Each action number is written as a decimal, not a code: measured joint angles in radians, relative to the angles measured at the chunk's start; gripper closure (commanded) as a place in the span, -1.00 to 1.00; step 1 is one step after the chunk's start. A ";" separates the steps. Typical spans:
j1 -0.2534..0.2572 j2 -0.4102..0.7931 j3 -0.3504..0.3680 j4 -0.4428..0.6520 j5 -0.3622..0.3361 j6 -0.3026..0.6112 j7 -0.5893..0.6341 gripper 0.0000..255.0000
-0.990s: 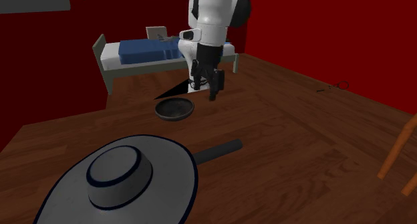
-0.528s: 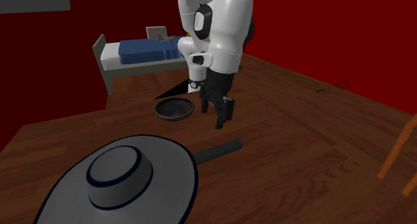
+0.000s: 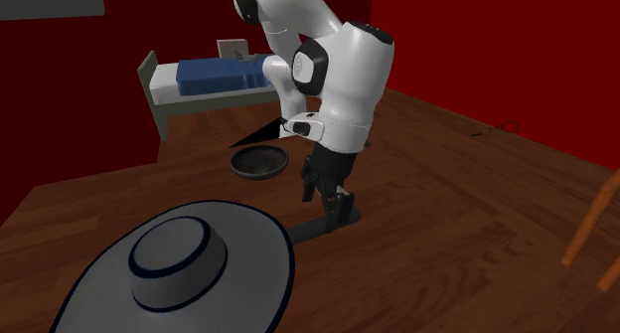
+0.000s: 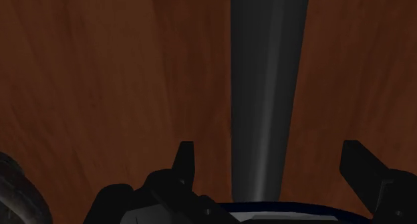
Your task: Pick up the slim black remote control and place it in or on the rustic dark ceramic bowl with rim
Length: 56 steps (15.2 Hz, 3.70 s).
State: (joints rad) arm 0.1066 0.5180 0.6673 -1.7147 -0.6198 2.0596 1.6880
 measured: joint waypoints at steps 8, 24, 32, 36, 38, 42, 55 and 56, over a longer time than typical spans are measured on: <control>0.008 0.042 -0.024 -0.009 -0.035 0.043 0.021 -1.00; 0.004 0.030 -0.017 -0.009 -0.027 0.037 0.015 1.00; -0.009 -0.017 0.008 0.024 0.018 -0.033 -0.025 1.00; -0.016 -0.040 0.019 0.046 0.040 -0.070 -0.046 1.00; -0.015 -0.048 0.024 0.063 0.049 -0.092 -0.056 1.00; -0.020 -0.067 0.033 0.086 0.068 -0.127 -0.074 1.00; -0.119 -0.240 0.072 -0.005 0.180 -0.153 -0.166 1.00; -0.148 -0.283 0.075 -0.057 0.205 -0.126 -0.187 1.00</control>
State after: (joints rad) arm -0.0415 0.2349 0.7425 -1.7721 -0.4144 1.9341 1.5014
